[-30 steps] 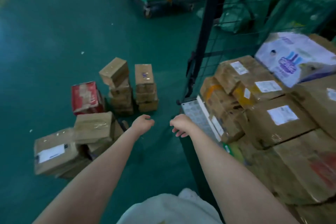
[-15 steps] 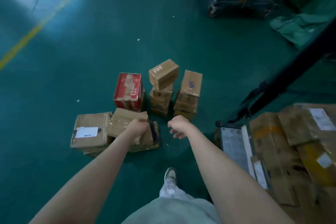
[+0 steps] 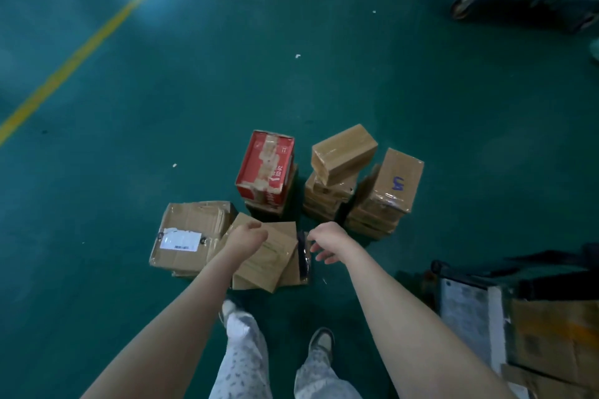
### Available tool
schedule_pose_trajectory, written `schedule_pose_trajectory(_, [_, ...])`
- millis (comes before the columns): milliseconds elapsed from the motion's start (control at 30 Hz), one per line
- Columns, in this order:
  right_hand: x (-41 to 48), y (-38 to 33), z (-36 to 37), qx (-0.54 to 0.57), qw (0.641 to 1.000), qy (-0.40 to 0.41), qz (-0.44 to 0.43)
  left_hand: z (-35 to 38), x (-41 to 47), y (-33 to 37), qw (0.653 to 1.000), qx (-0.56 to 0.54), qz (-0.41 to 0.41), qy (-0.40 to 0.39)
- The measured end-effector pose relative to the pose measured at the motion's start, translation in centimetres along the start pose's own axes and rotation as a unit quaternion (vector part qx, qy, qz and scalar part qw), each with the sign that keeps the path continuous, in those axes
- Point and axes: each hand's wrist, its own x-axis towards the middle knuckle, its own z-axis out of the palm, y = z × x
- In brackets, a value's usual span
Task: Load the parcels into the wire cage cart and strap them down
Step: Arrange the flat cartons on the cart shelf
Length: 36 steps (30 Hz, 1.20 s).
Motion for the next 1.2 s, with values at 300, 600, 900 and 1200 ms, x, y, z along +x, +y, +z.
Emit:
schedule_pose_trajectory(300, [10.9,-9.9,3.3,0.006,0.999,0.022,0.026,-8.5,12.4,0.3,0.999,0.021,-0.033,0.013])
schedule_pose_trajectory(600, [28.4,-12.1,6.8,0.079,0.996,0.045,0.027,-9.0,31.2,-1.9,0.997,0.047,-0.055,0.016])
schedule_pose_trajectory(900, [42.7,-8.6,6.6,0.163,0.984,0.024,0.073,-4.8,46.2,-3.4,0.995,-0.026,-0.085,0.047])
schedule_pose_trajectory(1200, [43.4,-10.0,9.5,0.293,0.955,0.002,0.038,-4.3,46.9,-2.8,0.996,0.007,-0.078,0.050])
